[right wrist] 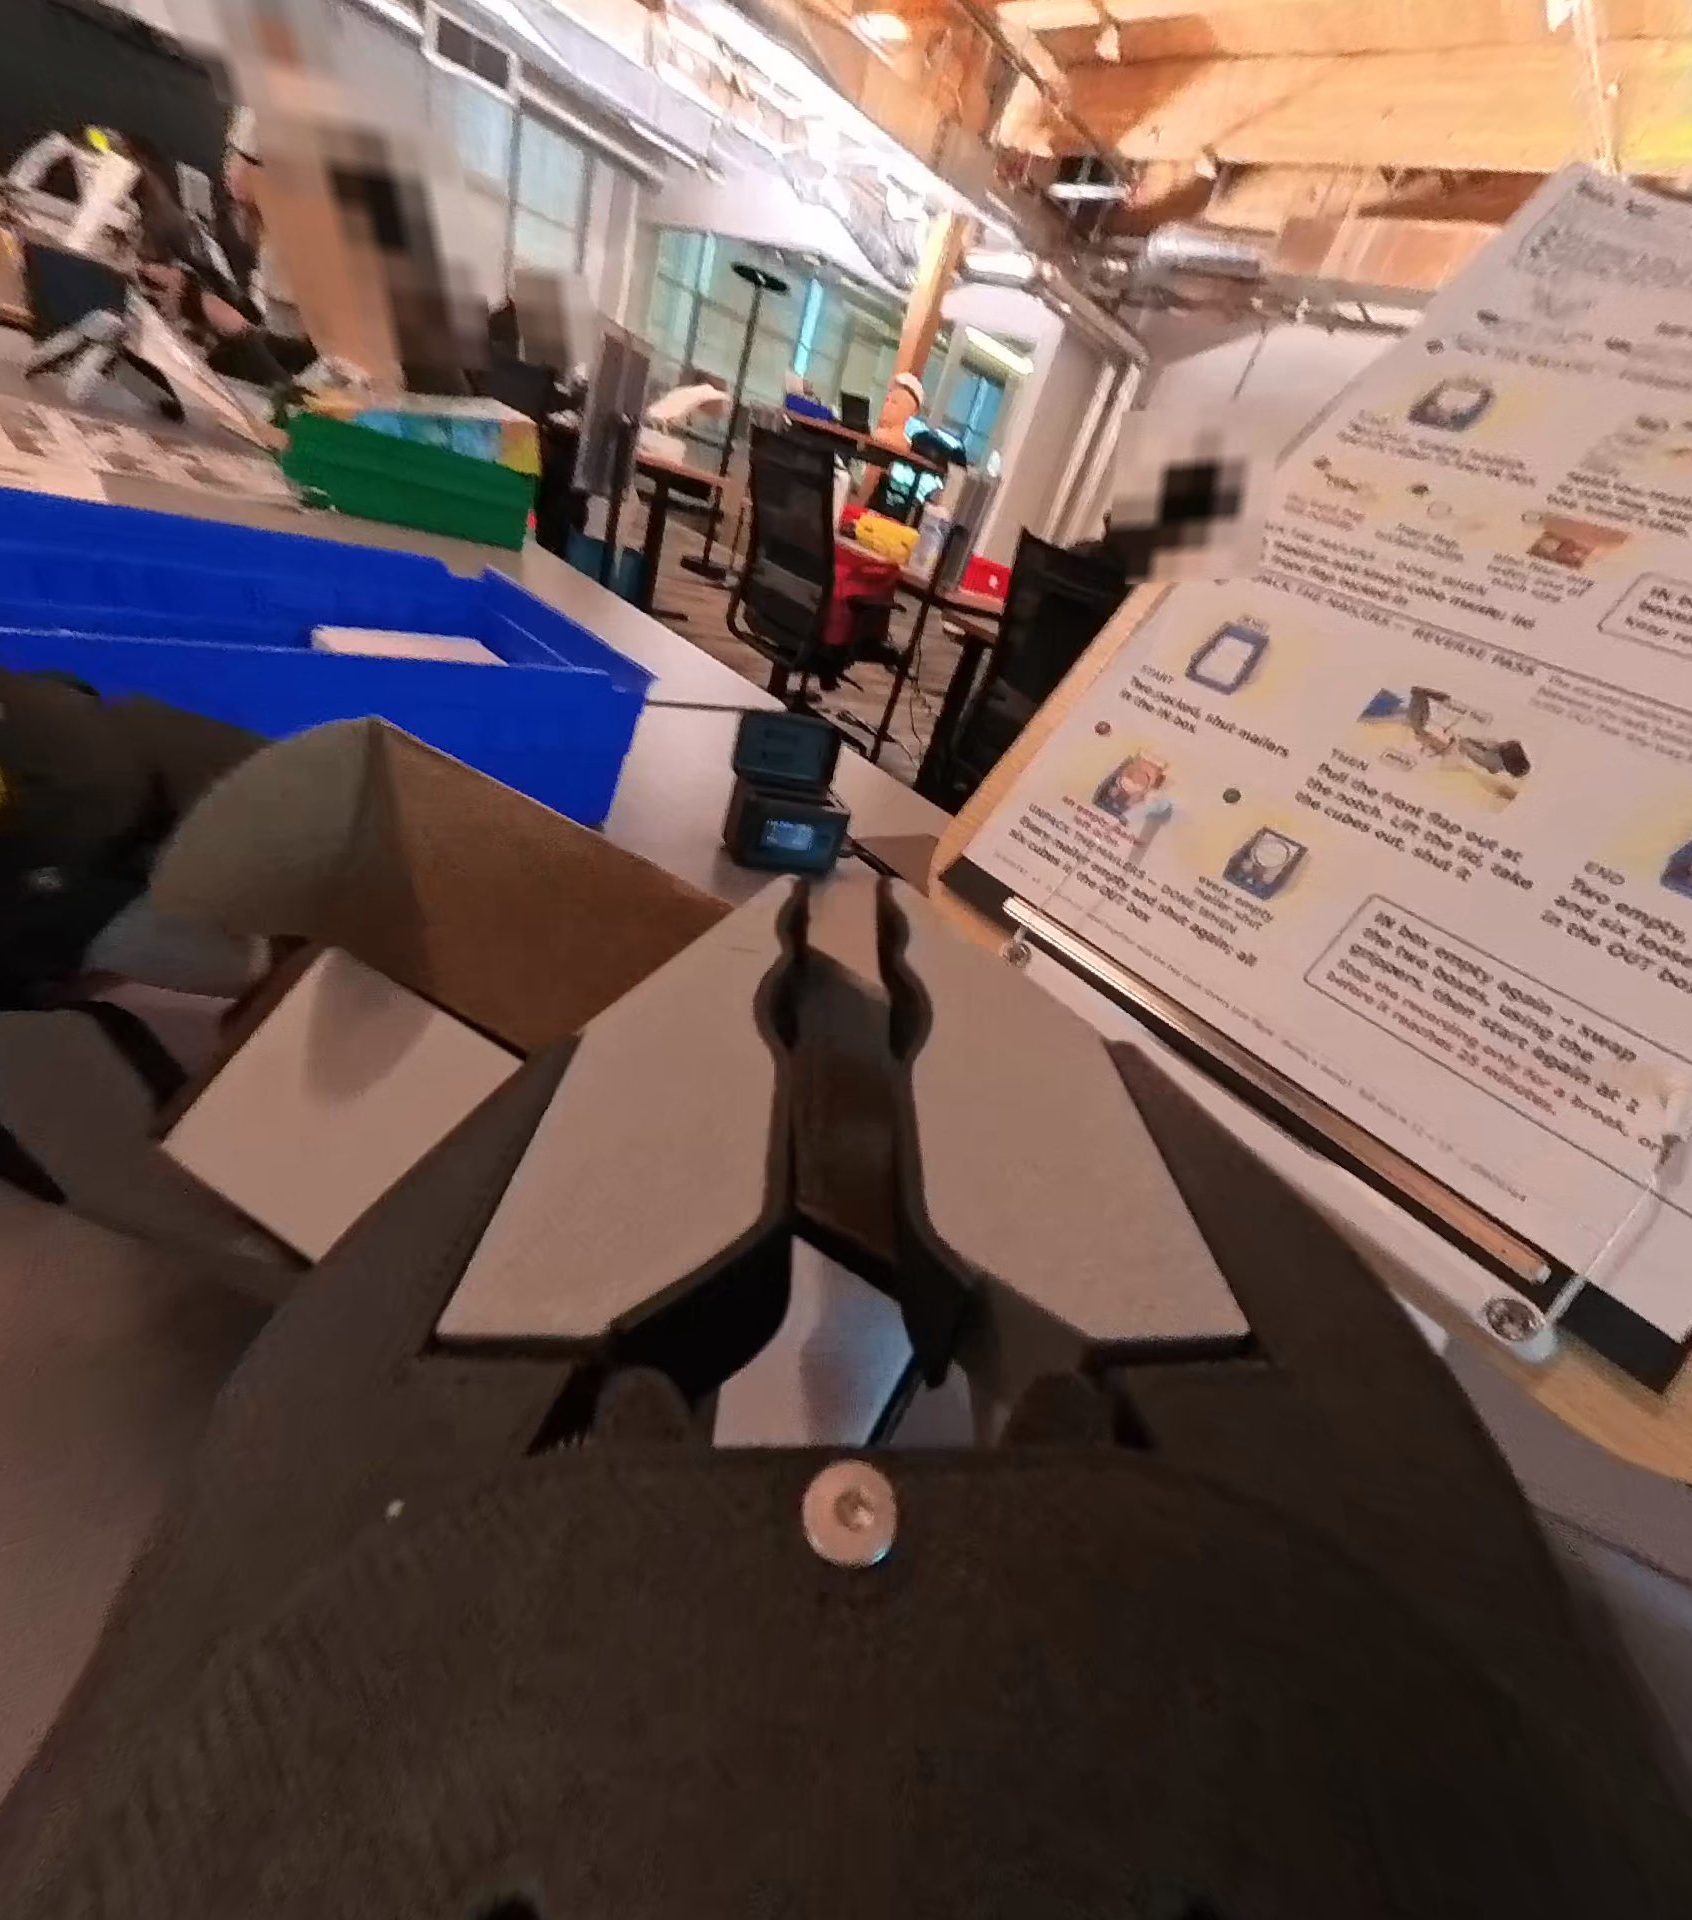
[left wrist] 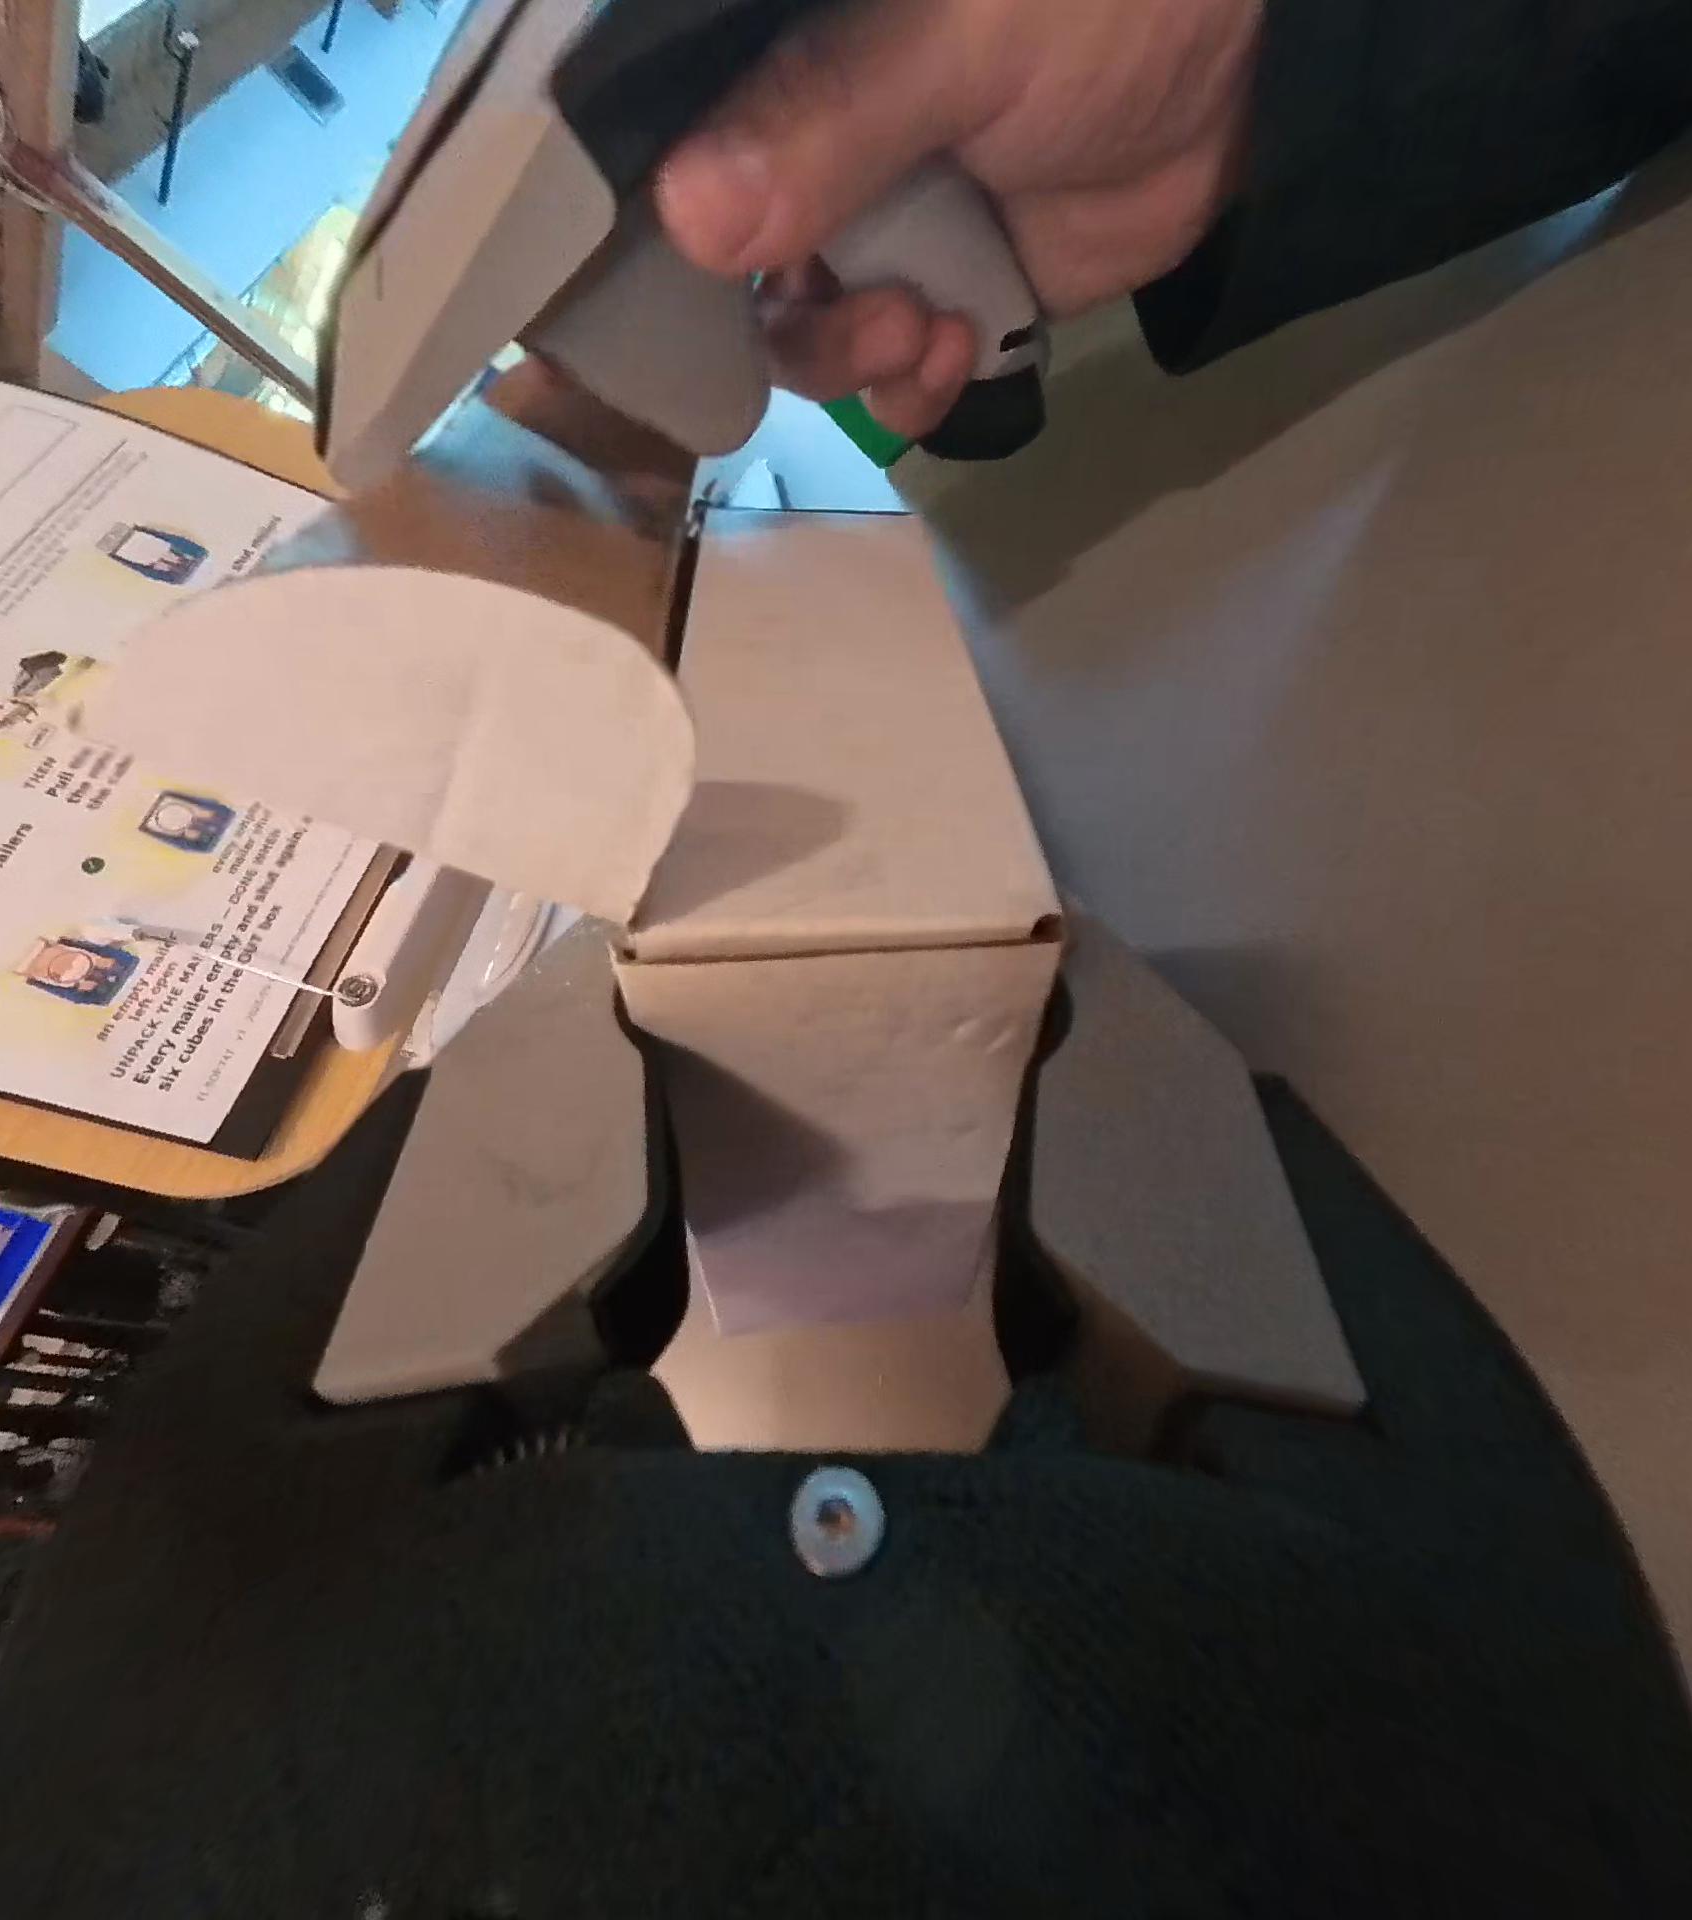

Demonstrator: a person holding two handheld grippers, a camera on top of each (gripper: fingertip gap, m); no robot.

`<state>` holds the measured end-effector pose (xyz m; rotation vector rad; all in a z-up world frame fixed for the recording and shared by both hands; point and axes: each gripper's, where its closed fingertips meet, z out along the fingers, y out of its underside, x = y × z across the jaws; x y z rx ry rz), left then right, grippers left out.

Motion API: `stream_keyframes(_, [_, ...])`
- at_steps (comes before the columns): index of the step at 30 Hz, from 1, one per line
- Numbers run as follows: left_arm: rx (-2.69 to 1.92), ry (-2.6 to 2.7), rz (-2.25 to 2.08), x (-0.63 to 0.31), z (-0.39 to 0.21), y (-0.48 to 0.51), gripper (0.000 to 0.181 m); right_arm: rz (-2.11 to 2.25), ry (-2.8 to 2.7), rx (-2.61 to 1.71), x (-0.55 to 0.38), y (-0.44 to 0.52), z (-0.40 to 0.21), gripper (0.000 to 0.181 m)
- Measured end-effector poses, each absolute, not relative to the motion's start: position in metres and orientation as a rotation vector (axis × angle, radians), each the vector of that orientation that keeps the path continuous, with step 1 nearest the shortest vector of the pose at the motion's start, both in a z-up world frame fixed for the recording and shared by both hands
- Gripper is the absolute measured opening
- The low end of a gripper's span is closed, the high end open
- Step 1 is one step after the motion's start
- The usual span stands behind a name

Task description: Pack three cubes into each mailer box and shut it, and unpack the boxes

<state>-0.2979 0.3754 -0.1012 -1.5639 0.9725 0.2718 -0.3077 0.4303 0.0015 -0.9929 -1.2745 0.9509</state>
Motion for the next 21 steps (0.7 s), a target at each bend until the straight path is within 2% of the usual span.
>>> stream_keyframes(1, [-1.567, 0.961, 0.267, -0.299, -0.101, 0.376, 0.072, 0.971, -1.277, -0.973, -0.307, 0.426, 0.004, 0.013])
stream_keyframes(5, [-1.590, 0.910, 0.268, -0.308, -0.101, 0.380, 0.072, 1.016, -1.308, -0.923, -0.306, 0.412, 0.007, 0.037])
stream_keyframes(10, [-1.606, 0.797, 0.184, -0.319, -0.091, 0.381, 0.072, 1.001, -1.361, -0.818, -0.303, 0.394, 0.009, 0.054])
stream_keyframes(15, [-1.588, 0.652, 0.040, -0.332, -0.072, 0.379, 0.071, 1.002, -1.455, -0.719, -0.300, 0.373, 0.004, 0.053])
stream_keyframes(21, [-1.555, 0.706, -0.189, -0.320, -0.071, 0.364, 0.071, 0.793, -1.760, -0.665, -0.304, 0.363, -0.048, 0.058])
